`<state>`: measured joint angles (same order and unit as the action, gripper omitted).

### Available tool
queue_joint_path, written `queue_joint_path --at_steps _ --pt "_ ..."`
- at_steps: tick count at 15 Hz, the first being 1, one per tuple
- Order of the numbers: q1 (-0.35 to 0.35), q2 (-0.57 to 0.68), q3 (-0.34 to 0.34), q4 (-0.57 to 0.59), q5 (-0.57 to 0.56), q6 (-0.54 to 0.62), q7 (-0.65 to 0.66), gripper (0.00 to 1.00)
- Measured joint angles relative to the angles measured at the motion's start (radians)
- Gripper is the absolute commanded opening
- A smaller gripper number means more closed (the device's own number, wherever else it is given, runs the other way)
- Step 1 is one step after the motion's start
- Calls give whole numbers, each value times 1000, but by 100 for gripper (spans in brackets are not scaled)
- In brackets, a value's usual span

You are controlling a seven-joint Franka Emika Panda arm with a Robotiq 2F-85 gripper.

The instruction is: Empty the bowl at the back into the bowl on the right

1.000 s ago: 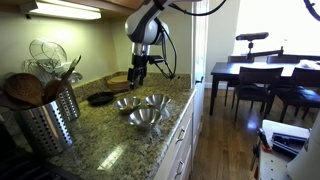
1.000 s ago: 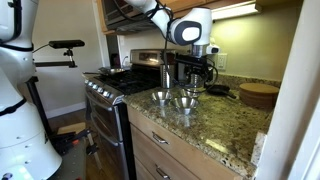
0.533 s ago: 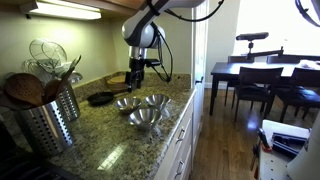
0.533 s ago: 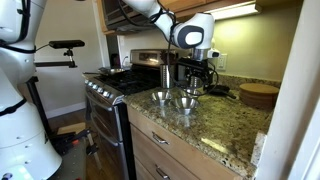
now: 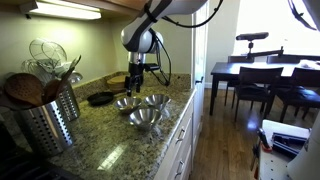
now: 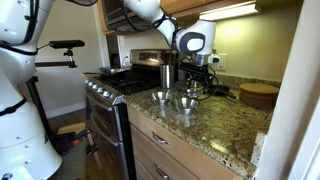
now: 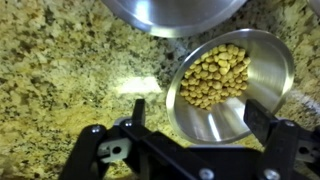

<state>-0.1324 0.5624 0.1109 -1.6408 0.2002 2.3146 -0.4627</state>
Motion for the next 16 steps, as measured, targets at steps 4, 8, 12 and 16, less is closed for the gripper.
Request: queue_joint_path --at_steps 4,8,12,16 --pt "0 22 2 12 0 0 0 100" --pt "0 38 2 17 0 0 0 100" --pt "0 51 2 19 0 3 0 100" --pt "0 53 1 19 0 7 0 100"
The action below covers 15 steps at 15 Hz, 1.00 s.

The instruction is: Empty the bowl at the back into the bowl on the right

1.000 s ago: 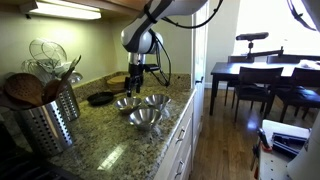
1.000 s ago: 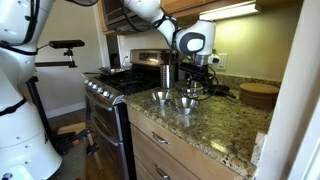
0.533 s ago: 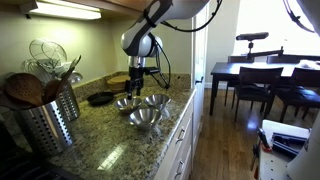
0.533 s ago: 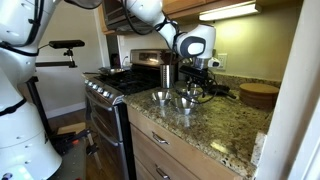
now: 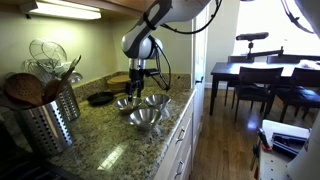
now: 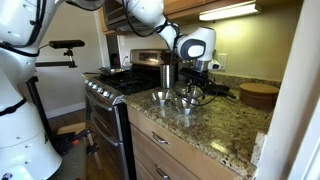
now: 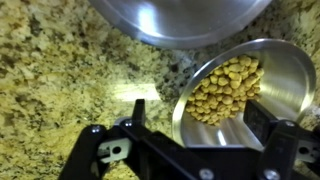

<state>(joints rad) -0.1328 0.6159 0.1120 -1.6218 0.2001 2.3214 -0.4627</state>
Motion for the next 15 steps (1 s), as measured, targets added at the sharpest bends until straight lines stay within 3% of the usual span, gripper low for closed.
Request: queue_joint_path --at_steps 9,11,12,13,15 --pt "0 12 -2 0 0 35 3 99" --pt "0 19 -2 0 0 39 3 93" --pt "0 22 -2 0 0 41 3 88" --pt "0 25 -2 0 0 43 3 68" --pt "0 26 -2 0 0 47 3 53"
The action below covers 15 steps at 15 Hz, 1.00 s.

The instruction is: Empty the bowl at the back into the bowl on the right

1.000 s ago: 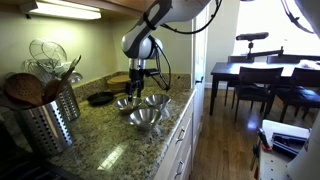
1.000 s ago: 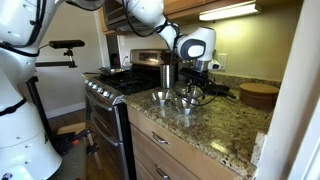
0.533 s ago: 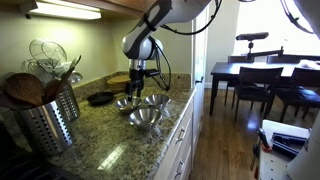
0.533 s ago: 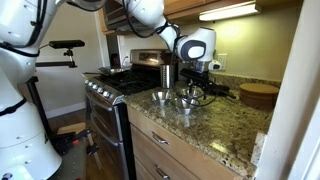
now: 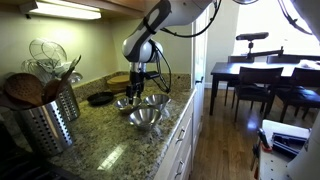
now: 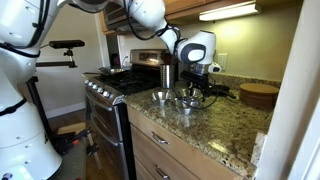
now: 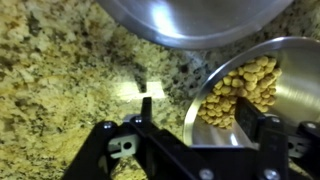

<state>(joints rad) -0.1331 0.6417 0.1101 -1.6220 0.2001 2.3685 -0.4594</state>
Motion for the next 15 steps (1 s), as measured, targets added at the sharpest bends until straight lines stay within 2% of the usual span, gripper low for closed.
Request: queue_joint_path --at_steps 7,9,15 --pt "0 0 0 0 0 15 0 10" --pt "0 0 0 0 0 17 1 8" --pt "0 -10 3 2 0 21 9 8"
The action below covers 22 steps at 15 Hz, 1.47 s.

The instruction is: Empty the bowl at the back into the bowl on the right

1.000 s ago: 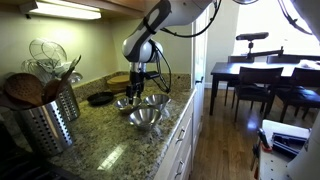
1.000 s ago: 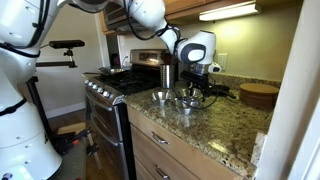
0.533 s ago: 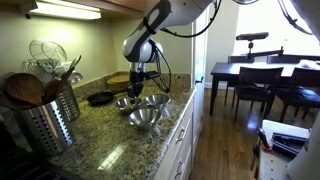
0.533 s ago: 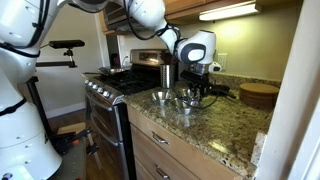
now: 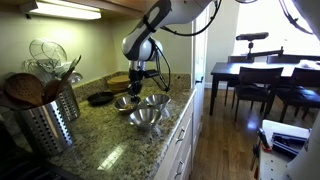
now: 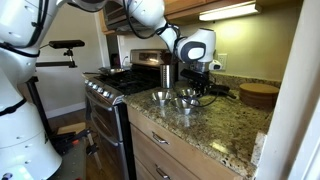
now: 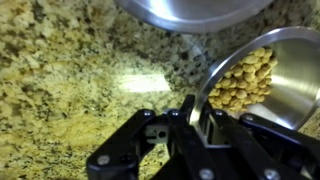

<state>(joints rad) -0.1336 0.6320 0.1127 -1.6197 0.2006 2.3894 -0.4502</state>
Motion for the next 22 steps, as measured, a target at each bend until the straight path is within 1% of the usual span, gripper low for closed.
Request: queue_joint_path --at_steps 3,8,11,15,22 --pt "-2 -2 -1 0 0 13 0 9" --pt "-13 -7 -2 -2 0 36 0 8" --pt "-25 -30 -3 -17 0 44 2 8" --pt "-41 -85 -6 -64 0 62 10 8" --pt "-43 -186 -28 -162 0 108 47 8"
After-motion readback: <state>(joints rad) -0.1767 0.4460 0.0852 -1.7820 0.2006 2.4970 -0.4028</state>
